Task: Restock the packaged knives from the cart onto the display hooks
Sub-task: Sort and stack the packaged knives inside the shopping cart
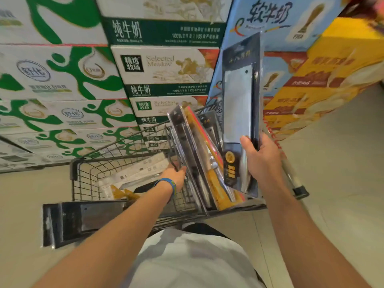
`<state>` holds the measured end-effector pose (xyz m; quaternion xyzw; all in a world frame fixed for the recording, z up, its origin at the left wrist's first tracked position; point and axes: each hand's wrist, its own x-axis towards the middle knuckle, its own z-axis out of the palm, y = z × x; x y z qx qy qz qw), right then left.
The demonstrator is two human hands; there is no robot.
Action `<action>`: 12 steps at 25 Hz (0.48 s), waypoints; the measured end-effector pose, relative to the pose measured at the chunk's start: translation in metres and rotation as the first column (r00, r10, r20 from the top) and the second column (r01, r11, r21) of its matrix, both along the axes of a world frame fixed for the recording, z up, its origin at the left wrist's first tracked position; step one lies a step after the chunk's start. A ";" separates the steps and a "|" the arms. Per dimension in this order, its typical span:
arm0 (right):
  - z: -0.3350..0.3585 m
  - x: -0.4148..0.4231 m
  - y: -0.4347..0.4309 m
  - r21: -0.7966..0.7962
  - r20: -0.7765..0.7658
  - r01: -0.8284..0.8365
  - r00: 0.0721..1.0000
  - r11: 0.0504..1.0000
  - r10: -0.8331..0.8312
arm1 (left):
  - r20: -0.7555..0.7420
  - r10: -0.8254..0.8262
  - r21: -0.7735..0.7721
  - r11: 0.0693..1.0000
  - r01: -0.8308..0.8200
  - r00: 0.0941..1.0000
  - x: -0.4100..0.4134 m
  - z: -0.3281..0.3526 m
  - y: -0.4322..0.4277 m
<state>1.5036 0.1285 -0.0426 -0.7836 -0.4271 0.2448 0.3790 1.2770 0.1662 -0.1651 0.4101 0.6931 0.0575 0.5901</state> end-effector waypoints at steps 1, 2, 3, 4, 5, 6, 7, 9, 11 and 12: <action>-0.003 0.008 -0.003 0.013 0.030 -0.010 1.000 1.000 0.010 | -0.029 -0.008 0.032 0.999 0.009 1.000 0.003 -0.004 -0.006; -0.006 0.013 -0.005 0.025 0.073 -0.023 0.997 0.999 0.021 | -0.054 -0.022 0.059 0.998 0.025 0.998 0.003 -0.005 -0.010; -0.009 0.017 -0.005 0.041 0.108 -0.029 0.994 0.999 0.024 | -0.073 -0.036 0.083 0.996 0.042 0.997 0.002 -0.006 -0.013; -0.012 0.019 -0.002 0.054 0.123 -0.025 0.992 0.998 0.018 | -0.091 -0.048 0.097 0.994 0.057 0.995 0.001 -0.006 -0.016; -0.016 0.023 0.002 0.046 0.140 -0.029 0.990 0.998 0.023 | -0.106 -0.052 0.107 0.992 0.064 0.993 0.001 -0.005 -0.019; -0.020 0.026 0.008 0.007 0.176 -0.051 0.983 0.999 0.049 | -0.113 -0.049 0.103 0.993 0.061 0.992 0.002 -0.004 -0.021; -0.025 0.029 0.015 -0.069 0.212 -0.083 0.973 0.994 0.096 | -0.116 -0.041 0.093 0.994 0.052 0.992 0.005 -0.003 -0.025; -0.041 0.032 0.029 -0.273 0.242 -0.159 0.943 0.949 0.227 | -0.124 -0.022 0.074 0.997 0.031 0.992 0.010 -0.003 -0.030; -0.052 0.030 0.042 -0.443 0.270 -0.209 0.896 0.872 0.352 | -0.137 -0.018 0.058 0.998 0.026 0.990 0.012 -0.002 -0.029; -0.054 0.031 0.049 -0.473 0.263 -0.219 0.889 0.853 0.374 | -0.140 -0.034 0.042 0.998 0.041 0.990 0.011 -0.001 -0.027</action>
